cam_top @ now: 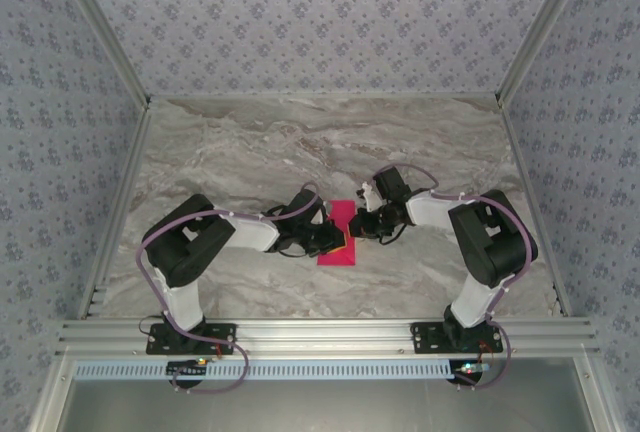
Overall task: Fold a paper plane with a square sheet of paper (pick it up from the middle)
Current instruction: Fold the triangle a second time at the center of the table.
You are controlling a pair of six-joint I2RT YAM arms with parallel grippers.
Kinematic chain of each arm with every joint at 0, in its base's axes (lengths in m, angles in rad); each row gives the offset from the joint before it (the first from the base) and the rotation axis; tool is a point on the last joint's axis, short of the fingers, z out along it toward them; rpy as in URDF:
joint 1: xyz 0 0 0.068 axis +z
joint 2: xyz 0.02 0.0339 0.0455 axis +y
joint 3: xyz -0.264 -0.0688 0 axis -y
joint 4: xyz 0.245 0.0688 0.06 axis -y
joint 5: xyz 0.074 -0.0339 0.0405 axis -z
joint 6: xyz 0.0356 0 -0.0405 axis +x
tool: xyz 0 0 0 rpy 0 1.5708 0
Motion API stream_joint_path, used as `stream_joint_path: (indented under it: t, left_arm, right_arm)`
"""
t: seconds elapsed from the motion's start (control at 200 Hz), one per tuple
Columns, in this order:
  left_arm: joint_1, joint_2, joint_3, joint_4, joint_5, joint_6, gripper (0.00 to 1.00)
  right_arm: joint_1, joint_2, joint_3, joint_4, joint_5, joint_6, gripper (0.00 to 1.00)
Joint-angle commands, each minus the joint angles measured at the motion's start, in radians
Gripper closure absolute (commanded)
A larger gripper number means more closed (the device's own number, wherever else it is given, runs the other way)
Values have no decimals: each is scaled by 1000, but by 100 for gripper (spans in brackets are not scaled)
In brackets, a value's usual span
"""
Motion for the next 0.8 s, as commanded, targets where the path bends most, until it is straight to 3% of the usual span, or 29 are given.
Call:
stream_joint_path:
  t: [0.0,0.11,0.215,0.38,0.794]
  left_arm:
    - [-7,20,-22,-30,-27,-10,89]
    - [-9,18,-23,-33,-31,-13,90]
    - [-10,19,-21,-38,-35,-13,90]
    - [-11,19,-17,-42,-35,-13,91]
    - [-11,9,-9,-55,-36,-10,92]
  right_arm:
    - [-8,-44,30,-61,57,5,82]
    - [-14,-106,29,-90,115,24,80]
    - [-11,-146,21,-111,171,28,86]
    - [22,-147,6,-98,126,31,94]
    - [56,-18,27,-76,94,33,98]
